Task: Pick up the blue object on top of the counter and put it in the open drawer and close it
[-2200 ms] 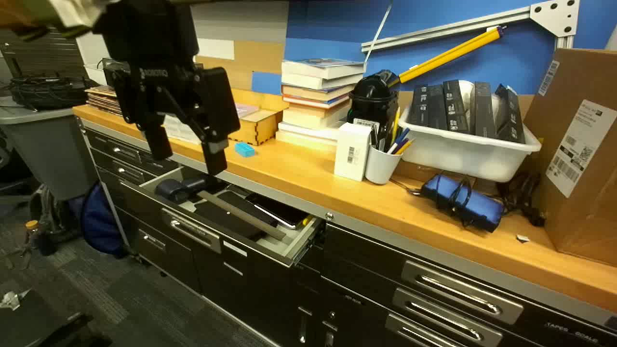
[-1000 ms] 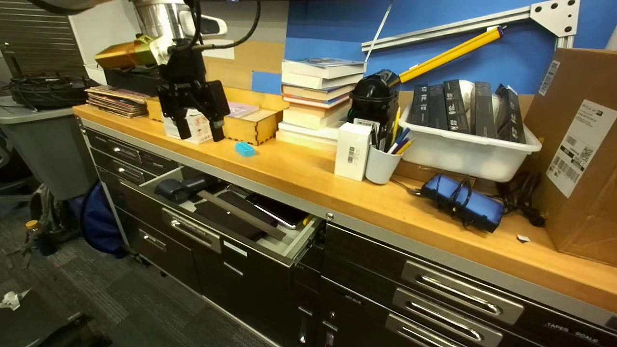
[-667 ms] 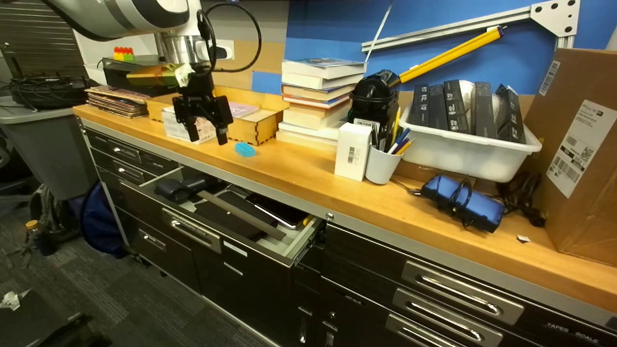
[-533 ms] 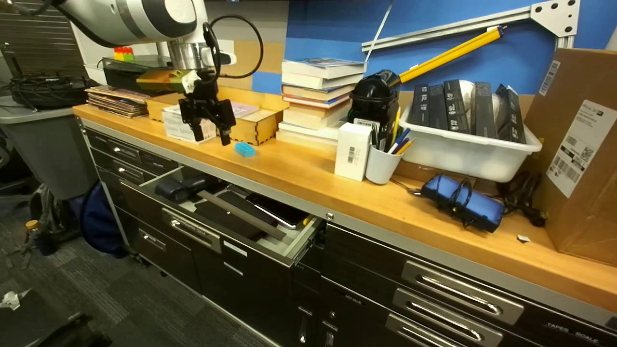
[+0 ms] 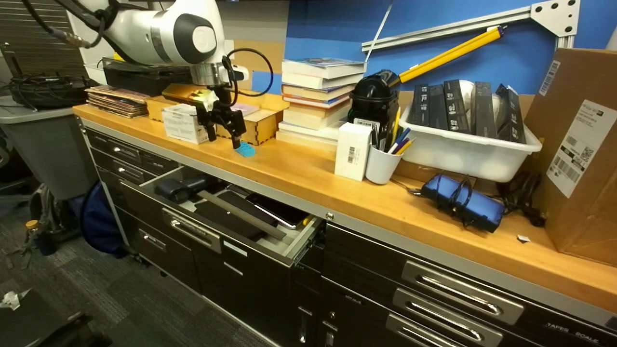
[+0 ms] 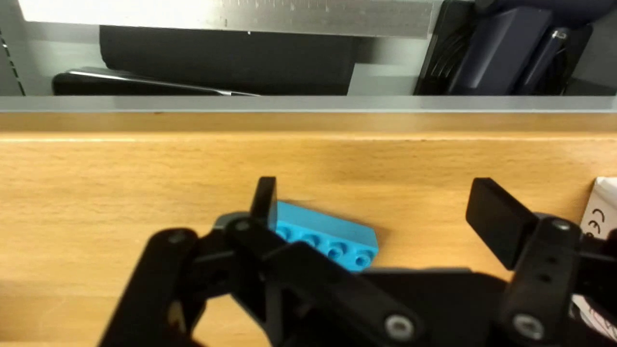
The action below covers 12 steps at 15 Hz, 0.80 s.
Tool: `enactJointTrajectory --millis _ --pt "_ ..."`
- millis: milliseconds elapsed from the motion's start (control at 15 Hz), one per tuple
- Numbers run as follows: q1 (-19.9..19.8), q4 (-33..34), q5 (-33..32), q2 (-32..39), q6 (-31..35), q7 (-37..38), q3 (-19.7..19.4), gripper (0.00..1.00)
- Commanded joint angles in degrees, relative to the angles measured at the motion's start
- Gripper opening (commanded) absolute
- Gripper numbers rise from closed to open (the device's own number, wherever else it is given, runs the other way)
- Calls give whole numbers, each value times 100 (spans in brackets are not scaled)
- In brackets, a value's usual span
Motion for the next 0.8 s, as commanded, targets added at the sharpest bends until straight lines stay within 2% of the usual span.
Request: enactJointTrajectory --millis 0,333,733 --pt "263 611 -203 438 148 306 -248 100" --pt "506 956 -646 709 269 797 -583 100" --pt "573 1081 -680 919 230 979 -774 100"
